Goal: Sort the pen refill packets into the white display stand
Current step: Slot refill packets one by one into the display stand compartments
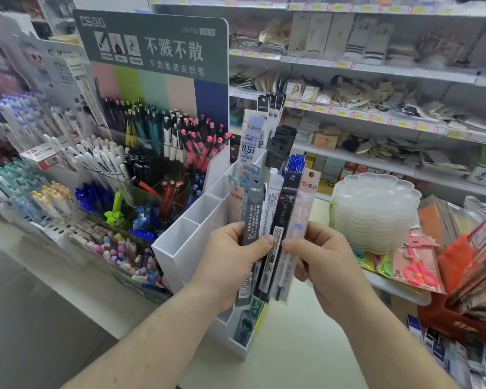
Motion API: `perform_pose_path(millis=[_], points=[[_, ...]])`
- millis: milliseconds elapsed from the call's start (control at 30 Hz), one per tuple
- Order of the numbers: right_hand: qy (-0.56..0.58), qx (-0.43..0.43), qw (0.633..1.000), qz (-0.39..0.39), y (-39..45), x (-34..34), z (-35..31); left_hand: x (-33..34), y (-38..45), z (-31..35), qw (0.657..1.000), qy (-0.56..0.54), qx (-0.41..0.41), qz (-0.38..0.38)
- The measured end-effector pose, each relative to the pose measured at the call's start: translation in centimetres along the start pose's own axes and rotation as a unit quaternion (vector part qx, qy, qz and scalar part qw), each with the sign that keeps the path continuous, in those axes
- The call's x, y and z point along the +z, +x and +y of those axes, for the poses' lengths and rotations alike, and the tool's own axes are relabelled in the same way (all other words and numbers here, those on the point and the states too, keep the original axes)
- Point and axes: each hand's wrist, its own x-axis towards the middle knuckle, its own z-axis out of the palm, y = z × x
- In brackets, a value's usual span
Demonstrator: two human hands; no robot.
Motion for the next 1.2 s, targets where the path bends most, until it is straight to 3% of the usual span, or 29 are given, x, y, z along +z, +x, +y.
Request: perform_pose_path(millis=[267, 467, 633, 867, 1067, 1200], points=[[-0.009, 0.003, 1.0, 0.017, -0.7, 1.2, -0.1, 0.7, -0.4, 0.2, 0.999, 0.014, -0.029, 0.004], [-0.069, -0.057, 0.996, 0.018, -1.1, 2.0, 0.2, 1.1, -0.5, 0.2, 0.999, 0.024, -0.037, 0.012], [-0.07, -0.028, 0.997, 0.031, -0.9, 1.8, 0.4, 1.2, -0.7, 0.2, 0.999, 0.0, -0.053, 0.005], [-0.029, -0.001, 1.0, 0.007, -1.1, 1.4, 0.1, 0.6, -0.8, -0.1, 0.999, -0.009, -0.027, -0.043], [0.063, 0.048, 0.997, -0.014, -1.1, 1.1, -0.6, 0.5, -0.9, 0.1, 1.0, 0.006, -0.004, -0.022], [0.091, 0.066, 0.994, 0.014, -0.7, 0.8, -0.6, 0.4, -0.9, 0.2, 1.0, 0.014, -0.005, -0.013]])
